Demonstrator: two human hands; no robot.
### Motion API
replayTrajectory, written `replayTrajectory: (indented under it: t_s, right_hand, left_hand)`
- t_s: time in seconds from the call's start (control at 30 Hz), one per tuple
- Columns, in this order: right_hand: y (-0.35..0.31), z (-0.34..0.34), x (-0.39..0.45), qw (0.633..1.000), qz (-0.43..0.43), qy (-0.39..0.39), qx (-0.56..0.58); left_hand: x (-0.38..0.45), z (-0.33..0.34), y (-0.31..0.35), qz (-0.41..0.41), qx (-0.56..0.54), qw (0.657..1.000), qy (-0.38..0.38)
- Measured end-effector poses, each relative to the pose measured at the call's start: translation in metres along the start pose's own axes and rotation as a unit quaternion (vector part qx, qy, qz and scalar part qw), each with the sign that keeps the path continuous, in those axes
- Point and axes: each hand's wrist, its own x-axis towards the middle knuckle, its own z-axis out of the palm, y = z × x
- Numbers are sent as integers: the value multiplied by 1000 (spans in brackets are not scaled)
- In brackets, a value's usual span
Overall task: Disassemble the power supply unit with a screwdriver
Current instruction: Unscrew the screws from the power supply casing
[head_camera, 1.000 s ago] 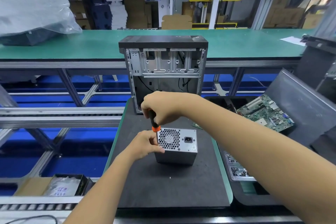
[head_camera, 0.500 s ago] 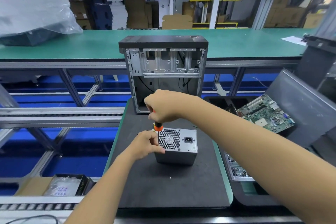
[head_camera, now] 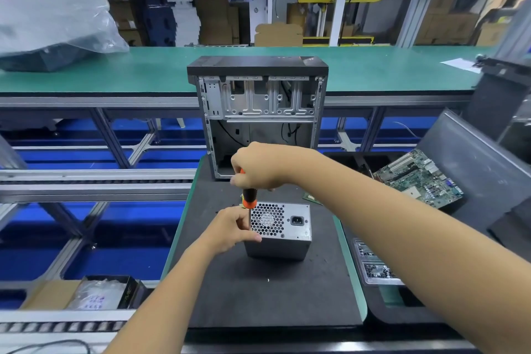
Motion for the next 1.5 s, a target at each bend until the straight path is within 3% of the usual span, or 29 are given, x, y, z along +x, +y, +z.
replayTrajectory:
  t_s: [0.23,0.43,0.63,0.9,0.97,1.1,1.33,1.5]
  right_hand:
    - [5,-2,-10,994,-61,-4,93]
    - [-2,2,-3,997,31,36,-65]
    - [2,-3,-7,999,-45,10,-9]
    - [9,-3,-11,996,-68,10,62]
    - [6,-1,-9,998,-48,17,38]
    - [0,2,-3,990,15,32,-139]
    - [-2,-4,-12,996,-82,7,41]
    - [0,3,-11,996,17,59,-65]
  left_hand:
    - [-2,0,2,-2,3,1000,3]
    - [-3,-1,6,-3,-6,1000,-2]
    - [-6,-2,7,-9,-10,1000,-11]
    - [-7,-19,13,-9,-1,998,-62]
    - [-6,-20,16,-8,9,998,-65]
    - [-6,-20,16,-14,16,998,-59]
    - [-6,-19,18,-1,25,998,-62]
    - [-5,-18,20,-5,28,998,-60]
